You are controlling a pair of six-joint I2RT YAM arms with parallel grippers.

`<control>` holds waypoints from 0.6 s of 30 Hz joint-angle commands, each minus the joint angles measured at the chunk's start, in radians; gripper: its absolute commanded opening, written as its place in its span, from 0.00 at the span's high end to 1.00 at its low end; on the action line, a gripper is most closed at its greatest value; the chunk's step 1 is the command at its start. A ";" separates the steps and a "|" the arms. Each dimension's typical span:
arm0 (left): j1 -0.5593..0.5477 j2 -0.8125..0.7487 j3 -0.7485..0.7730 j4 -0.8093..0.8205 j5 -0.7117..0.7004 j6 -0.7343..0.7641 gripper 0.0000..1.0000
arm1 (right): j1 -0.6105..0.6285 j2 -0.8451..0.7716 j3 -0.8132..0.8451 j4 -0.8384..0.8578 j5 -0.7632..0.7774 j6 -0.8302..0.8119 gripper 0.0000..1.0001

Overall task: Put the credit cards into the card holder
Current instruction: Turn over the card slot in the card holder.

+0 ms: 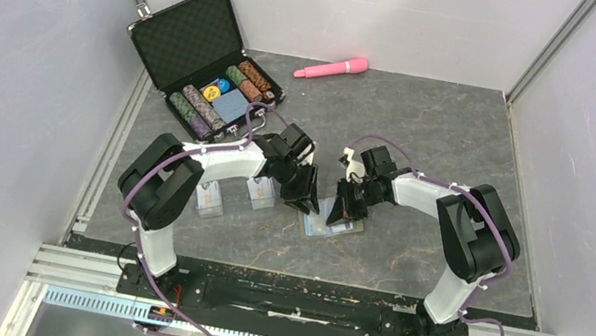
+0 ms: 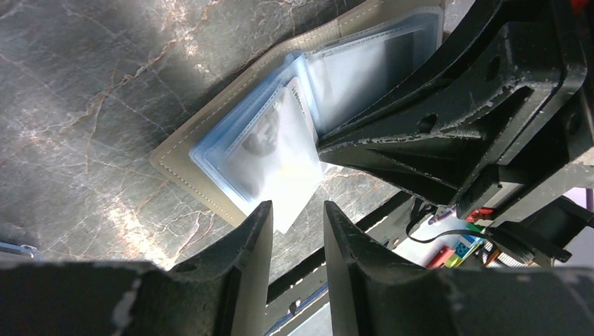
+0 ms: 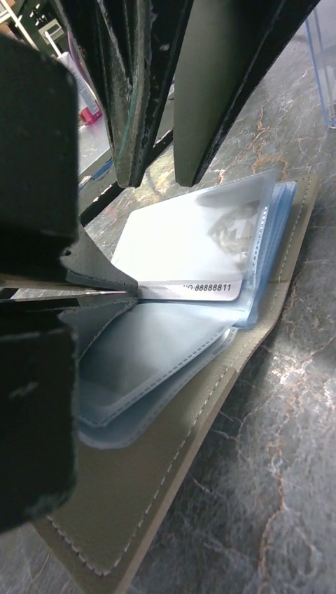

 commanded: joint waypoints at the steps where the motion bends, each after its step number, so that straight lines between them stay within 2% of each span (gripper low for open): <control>1: -0.014 0.028 0.067 -0.063 -0.056 0.051 0.61 | 0.007 0.046 -0.023 0.018 0.075 -0.017 0.95; 9: -0.030 0.036 0.110 -0.147 -0.142 0.104 0.57 | 0.006 0.049 -0.019 0.018 0.070 -0.017 0.96; 18: -0.036 0.074 0.123 -0.120 -0.114 0.104 0.59 | 0.007 0.052 -0.017 0.018 0.063 -0.017 0.96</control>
